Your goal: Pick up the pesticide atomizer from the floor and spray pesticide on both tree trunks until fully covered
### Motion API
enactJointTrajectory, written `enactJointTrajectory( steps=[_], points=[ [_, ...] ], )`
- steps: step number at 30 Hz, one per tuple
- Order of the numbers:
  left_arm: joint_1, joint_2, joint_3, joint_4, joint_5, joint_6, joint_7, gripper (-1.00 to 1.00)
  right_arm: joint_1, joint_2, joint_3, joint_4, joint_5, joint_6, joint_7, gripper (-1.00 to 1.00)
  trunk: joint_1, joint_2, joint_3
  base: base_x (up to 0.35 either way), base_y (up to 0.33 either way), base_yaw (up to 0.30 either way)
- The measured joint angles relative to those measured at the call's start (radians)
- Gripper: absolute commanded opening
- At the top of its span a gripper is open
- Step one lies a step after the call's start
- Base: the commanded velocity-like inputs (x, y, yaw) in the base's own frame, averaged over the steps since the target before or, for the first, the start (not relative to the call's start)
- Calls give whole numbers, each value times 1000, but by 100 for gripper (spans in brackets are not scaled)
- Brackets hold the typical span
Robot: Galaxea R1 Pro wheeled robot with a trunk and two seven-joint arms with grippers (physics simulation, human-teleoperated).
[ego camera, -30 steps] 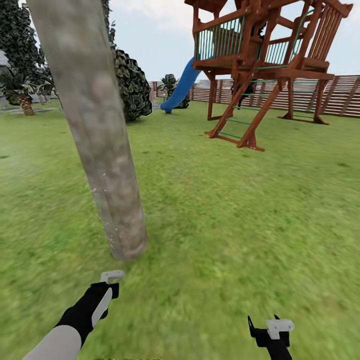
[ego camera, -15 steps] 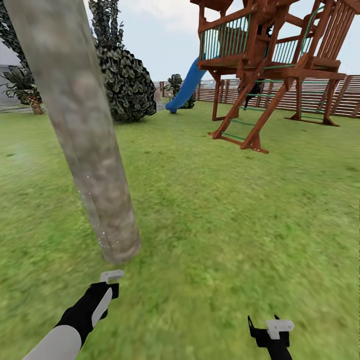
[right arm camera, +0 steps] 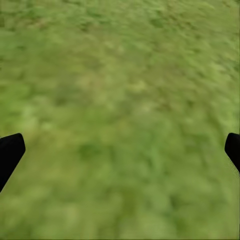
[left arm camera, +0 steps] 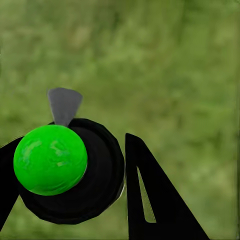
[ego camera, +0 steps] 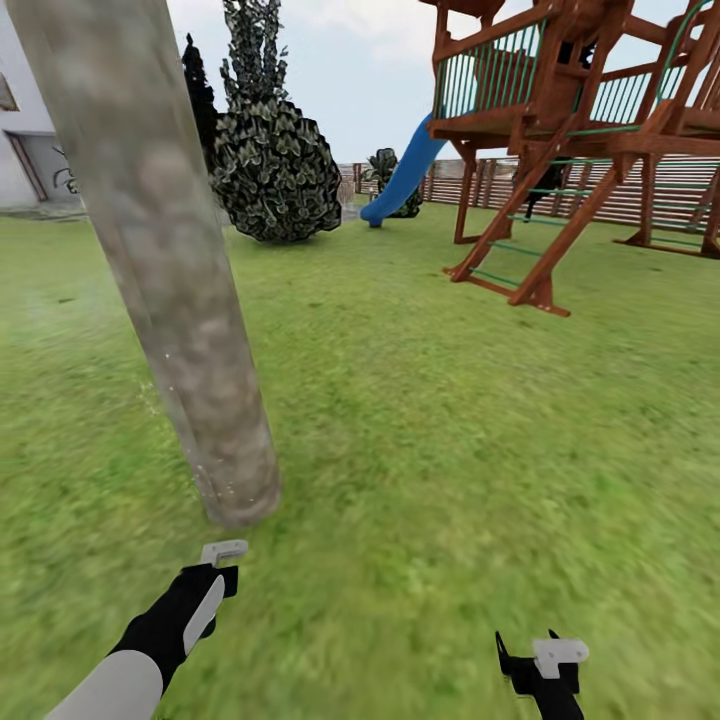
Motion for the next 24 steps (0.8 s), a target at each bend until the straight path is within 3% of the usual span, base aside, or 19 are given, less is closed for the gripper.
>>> enactJointTrajectory(
  steps=[9, 17, 24],
  points=[
    [0, 0, 0, 0, 0, -1, 3, -100, 0, 0, 0, 0, 0, 0, 0, 100, 0, 0, 0, 131, -272, 275],
    [0, 0, 0, 0, 18, -9, -1, -100, 0, 0, 0, 0, 0, 0, 0, 100, 0, 0, 0, 53, -273, 60],
    [0, 0, 1, 0, 24, -11, -4, -100, 0, 0, 0, 0, 0, 0, 0, 100, 0, 0, 0, 0, -275, 254]
  ],
)
